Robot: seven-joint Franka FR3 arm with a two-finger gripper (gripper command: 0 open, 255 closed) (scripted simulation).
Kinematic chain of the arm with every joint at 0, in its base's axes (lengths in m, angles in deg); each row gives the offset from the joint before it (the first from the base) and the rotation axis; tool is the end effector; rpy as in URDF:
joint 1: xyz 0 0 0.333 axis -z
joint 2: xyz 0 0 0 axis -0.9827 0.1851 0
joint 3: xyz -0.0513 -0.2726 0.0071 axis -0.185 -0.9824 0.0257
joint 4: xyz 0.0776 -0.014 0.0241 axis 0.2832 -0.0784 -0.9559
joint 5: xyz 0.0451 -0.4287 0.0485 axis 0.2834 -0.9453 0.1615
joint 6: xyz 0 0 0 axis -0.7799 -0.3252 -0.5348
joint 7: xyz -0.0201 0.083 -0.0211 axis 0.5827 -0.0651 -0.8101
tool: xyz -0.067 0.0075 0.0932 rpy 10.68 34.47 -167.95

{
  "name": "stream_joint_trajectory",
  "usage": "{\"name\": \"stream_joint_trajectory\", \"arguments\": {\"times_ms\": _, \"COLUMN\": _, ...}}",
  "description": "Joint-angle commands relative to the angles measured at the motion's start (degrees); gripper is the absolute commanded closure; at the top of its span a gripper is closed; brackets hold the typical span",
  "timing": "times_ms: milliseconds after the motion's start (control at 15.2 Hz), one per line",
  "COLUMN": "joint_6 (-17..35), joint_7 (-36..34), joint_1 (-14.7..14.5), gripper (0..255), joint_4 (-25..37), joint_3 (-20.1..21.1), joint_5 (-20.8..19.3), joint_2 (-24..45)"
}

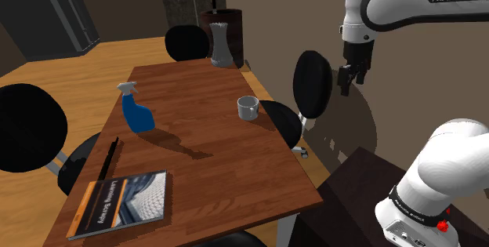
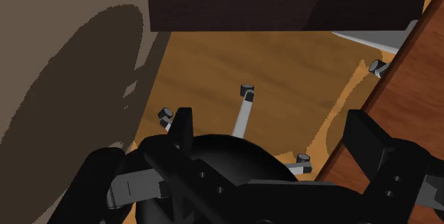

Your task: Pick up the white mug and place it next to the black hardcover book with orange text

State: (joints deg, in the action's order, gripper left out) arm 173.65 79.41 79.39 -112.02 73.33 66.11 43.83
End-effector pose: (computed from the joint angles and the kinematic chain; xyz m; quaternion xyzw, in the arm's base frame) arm 0.3698 -0.0092 0.5049 0.9971 -0.0095 -0.0558 0.0508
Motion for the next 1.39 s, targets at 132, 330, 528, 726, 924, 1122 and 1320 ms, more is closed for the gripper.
{"name": "stream_joint_trajectory", "arguments": {"times_ms": 132, "joint_6": 3.64, "joint_7": -0.56, "joint_1": -0.16, "gripper": 0, "joint_4": 0.60, "joint_3": 0.03, "joint_5": 0.56, "joint_2": 3.88}}
{"name": "stream_joint_trajectory", "arguments": {"times_ms": 330, "joint_6": 8.77, "joint_7": -1.27, "joint_1": -0.41, "gripper": 0, "joint_4": 2.11, "joint_3": 0.08, "joint_5": 1.38, "joint_2": 9.94}}
{"name": "stream_joint_trajectory", "arguments": {"times_ms": 528, "joint_6": 13.42, "joint_7": -1.82, "joint_1": -0.66, "gripper": 0, "joint_4": 4.32, "joint_3": 0.15, "joint_5": 2.17, "joint_2": 16.19}}
{"name": "stream_joint_trajectory", "arguments": {"times_ms": 726, "joint_6": 17.50, "joint_7": -2.25, "joint_1": -0.91, "gripper": 0, "joint_4": 7.20, "joint_3": 0.22, "joint_5": 2.95, "joint_2": 22.55}}
{"name": "stream_joint_trajectory", "arguments": {"times_ms": 924, "joint_6": 20.99, "joint_7": -2.56, "joint_1": -1.15, "gripper": 0, "joint_4": 10.74, "joint_3": 0.29, "joint_5": 3.73, "joint_2": 28.96}}
{"name": "stream_joint_trajectory", "arguments": {"times_ms": 1122, "joint_6": 23.84, "joint_7": -2.76, "joint_1": -1.39, "gripper": 0, "joint_4": 14.91, "joint_3": 0.38, "joint_5": 4.52, "joint_2": 35.36}}
{"name": "stream_joint_trajectory", "arguments": {"times_ms": 1320, "joint_6": 26.05, "joint_7": -2.89, "joint_1": -1.59, "gripper": 0, "joint_4": 19.73, "joint_3": 0.48, "joint_5": 5.31, "joint_2": 41.74}}
